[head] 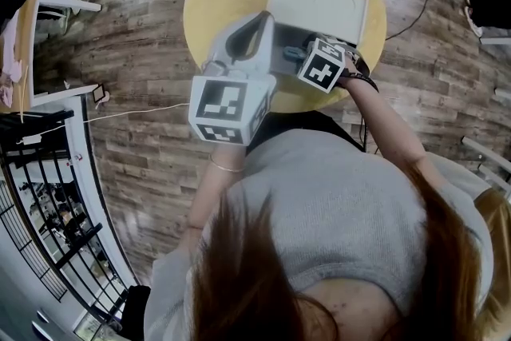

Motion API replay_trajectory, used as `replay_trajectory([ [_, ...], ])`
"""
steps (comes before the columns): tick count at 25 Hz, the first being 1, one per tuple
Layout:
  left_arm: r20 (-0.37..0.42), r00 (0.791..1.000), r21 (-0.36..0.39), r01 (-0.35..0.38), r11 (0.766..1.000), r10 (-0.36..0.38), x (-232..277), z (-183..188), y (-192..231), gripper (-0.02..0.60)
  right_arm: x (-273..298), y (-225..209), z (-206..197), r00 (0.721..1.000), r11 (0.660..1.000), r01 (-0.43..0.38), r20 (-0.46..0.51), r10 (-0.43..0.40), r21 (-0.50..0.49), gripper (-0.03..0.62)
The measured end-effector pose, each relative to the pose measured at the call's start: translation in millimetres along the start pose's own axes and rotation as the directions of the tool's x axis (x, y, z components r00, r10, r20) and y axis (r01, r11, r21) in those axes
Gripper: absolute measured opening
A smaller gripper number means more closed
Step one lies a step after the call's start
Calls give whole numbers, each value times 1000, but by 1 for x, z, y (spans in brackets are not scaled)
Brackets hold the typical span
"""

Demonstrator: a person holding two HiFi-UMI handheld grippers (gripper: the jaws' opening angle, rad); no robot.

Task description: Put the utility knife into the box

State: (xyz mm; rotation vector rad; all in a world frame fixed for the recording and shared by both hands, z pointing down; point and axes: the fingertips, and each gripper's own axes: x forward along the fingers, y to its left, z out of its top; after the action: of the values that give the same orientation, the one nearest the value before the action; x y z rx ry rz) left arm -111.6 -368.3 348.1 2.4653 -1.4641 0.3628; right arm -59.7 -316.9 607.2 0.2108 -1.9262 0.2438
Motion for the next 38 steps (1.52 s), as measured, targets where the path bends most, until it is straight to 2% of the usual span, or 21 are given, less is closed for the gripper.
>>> replay_trajectory([
  [4, 5, 1000, 4, 13, 1000, -13, 2, 0, -3, -5, -28, -2, 13, 994, 999, 28, 106, -32, 42, 170],
  [7, 13, 1000, 13, 19, 1000, -19, 4, 4, -4, -5, -72, -5, 38, 955, 991, 16, 291, -54, 132, 156],
  [10, 16, 999, 34, 30, 999, -31, 11, 9, -11, -5, -129, -23, 59, 875, 967, 50, 456, -162, 249, 129],
  [13, 12, 999, 36, 48, 998, -49, 16, 12, -18, -5, -185, -44, 76, 756, 928, 137, 568, -324, 347, 103],
  [16, 22, 997, 40, 72, 997, -72, 21, 17, -26, -5, -226, -54, 88, 644, 896, 178, 641, -418, 406, 100],
  [18, 27, 996, 51, 81, 995, -83, 24, 21, -30, -5, -244, -56, 91, 594, 882, 186, 666, -451, 432, 92],
  [20, 31, 996, 79, 81, 994, -84, 26, 24, -34, -5, -255, -57, 92, 559, 872, 184, 681, -473, 454, 81],
  [22, 38, 996, 106, 81, 991, -85, 28, 27, -39, -5, -261, -57, 90, 536, 865, 169, 693, -482, 472, 74],
  [27, 47, 994, 102, 94, 990, -100, 32, 32, -51, -5, -279, -62, 83, 476, 844, 165, 708, -521, 510, 12],
  [32, 13, 997, 115, 77, 990, -79, 35, 30, -58, -5, -291, -61, 82, 442, 841, 157, 725, -529, 518, 5],
  [38, 38, 998, 86, 50, 995, -53, 28, 13, -62, -5, -295, -50, 83, 404, 854, 151, 757, -513, 498, 5],
])
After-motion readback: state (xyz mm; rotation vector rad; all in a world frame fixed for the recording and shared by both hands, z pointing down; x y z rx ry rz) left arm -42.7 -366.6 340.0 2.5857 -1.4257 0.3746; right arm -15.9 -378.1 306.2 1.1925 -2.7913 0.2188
